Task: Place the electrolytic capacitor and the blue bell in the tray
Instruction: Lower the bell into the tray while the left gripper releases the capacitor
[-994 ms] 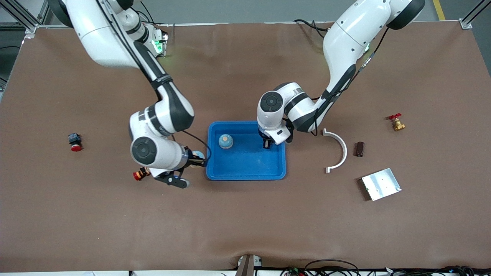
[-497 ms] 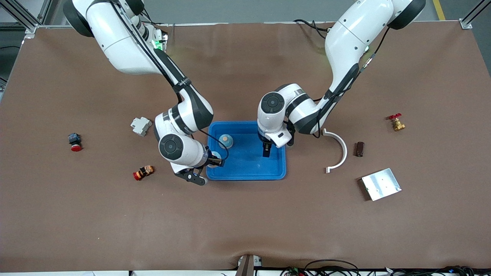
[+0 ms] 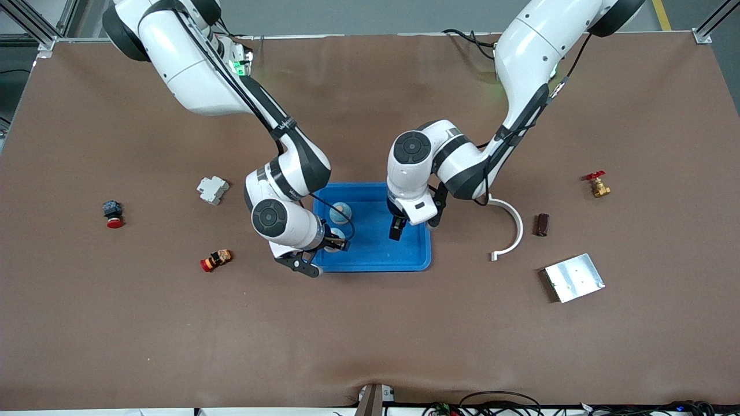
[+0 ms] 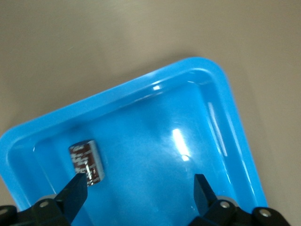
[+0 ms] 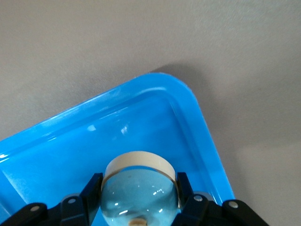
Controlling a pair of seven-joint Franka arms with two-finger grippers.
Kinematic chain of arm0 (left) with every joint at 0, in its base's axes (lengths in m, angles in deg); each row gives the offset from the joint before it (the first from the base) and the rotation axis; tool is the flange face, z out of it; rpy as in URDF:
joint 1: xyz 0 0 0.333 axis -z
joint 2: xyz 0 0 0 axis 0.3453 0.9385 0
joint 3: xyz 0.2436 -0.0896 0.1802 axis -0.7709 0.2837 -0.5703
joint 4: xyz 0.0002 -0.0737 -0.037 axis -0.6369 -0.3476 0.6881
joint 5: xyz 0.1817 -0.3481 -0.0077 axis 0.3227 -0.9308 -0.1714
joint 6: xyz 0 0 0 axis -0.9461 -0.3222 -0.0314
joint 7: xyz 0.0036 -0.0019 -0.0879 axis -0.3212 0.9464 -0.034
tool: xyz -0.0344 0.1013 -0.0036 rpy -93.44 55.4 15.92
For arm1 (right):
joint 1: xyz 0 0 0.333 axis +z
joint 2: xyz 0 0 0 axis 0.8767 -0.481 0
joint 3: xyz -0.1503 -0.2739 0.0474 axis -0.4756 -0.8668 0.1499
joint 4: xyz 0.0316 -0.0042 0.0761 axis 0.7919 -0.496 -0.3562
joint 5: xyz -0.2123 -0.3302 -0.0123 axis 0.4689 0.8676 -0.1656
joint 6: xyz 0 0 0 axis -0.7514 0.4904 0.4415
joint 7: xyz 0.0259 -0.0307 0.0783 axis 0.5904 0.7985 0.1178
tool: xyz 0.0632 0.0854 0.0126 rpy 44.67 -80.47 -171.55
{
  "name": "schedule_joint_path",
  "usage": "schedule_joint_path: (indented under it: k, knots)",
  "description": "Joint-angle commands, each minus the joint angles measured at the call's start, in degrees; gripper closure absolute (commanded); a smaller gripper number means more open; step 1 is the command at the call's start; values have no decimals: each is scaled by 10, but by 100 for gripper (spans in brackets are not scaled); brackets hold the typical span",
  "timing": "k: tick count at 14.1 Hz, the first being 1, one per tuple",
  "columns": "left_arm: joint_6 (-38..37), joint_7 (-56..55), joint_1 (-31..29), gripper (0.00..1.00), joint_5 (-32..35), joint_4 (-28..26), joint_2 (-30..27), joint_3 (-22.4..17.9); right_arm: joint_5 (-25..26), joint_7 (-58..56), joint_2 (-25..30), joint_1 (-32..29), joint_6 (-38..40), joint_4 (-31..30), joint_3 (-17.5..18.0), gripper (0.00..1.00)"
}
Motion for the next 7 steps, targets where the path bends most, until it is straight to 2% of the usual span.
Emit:
schedule_joint_path:
  k: [1,4,5,6,7]
  knots:
    - [-36,157,-2,0,13,14,-18,-3,5,14,-18,7,-5,18,2,100]
    - [-43,406,-66,0,13,17,-35,1,5,13,-20,7,-5,18,2,100]
    - [-43,461,-78,0,13,17,-46,0,4,13,-21,7,-5,18,2,90]
    - [-42,499,-87,0,14,18,-56,-2,4,13,-20,7,-5,18,2,55]
    - [-42,540,-92,0,14,18,-65,-4,4,13,-20,6,-5,18,2,40]
